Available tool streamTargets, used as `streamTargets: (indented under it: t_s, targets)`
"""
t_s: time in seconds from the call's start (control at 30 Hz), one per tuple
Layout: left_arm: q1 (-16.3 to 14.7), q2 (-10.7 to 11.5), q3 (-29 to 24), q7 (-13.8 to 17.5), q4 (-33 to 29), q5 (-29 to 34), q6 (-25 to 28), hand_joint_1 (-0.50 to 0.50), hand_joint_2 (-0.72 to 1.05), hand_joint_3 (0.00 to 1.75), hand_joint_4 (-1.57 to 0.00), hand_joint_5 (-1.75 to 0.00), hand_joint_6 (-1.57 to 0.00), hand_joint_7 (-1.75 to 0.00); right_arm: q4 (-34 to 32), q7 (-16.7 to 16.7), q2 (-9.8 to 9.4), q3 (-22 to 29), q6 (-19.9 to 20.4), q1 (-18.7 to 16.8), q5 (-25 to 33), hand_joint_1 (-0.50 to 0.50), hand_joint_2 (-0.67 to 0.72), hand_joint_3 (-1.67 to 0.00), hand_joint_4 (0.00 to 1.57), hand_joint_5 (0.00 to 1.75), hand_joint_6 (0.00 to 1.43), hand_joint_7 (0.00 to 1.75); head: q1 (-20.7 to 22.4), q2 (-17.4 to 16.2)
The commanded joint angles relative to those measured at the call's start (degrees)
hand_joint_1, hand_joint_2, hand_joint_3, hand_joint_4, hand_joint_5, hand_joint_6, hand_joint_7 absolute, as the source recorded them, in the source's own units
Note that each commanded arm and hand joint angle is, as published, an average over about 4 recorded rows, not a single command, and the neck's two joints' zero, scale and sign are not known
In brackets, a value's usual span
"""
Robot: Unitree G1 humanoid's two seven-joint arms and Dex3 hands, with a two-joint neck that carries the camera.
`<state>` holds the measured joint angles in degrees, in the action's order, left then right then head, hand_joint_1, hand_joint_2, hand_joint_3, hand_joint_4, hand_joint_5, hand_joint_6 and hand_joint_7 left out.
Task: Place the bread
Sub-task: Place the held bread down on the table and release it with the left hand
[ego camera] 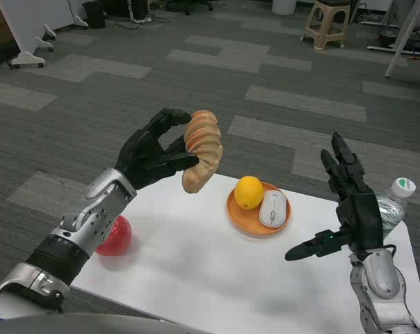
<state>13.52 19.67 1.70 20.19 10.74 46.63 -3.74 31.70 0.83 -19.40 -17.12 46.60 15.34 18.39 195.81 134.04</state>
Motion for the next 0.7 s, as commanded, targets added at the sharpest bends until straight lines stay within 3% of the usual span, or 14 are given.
streamTargets:
  t_s: [0.03, 0.7]
  targets:
    - [-1.2, 0.0, -1.4, -0.2, -2.3, -1.4, -0.2, -0.17, 1.05, 0.09, -0.86, -1.75, -0.12, -1.68, -0.6, -0.2, -0.02, 0.1, 0.2, 0.7, 0.5, -0.33, 0.09, 0.0, 0.0, 0.19, 0.0, 0.0, 0.0, 0.1]
    - [-1.3, 0.0, -1.4, -0.2, -2.3, -1.5, -0.2, -0.17, 1.05, 0.09, -0.86, -1.75, -0.11, -1.68, -0.7, -0.2, -0.02, 0.1, 0.2, 0.7, 0.5, -0.33, 0.14, 0.0, 0.0, 0.19, 0.0, 0.0, 0.0, 0.0]
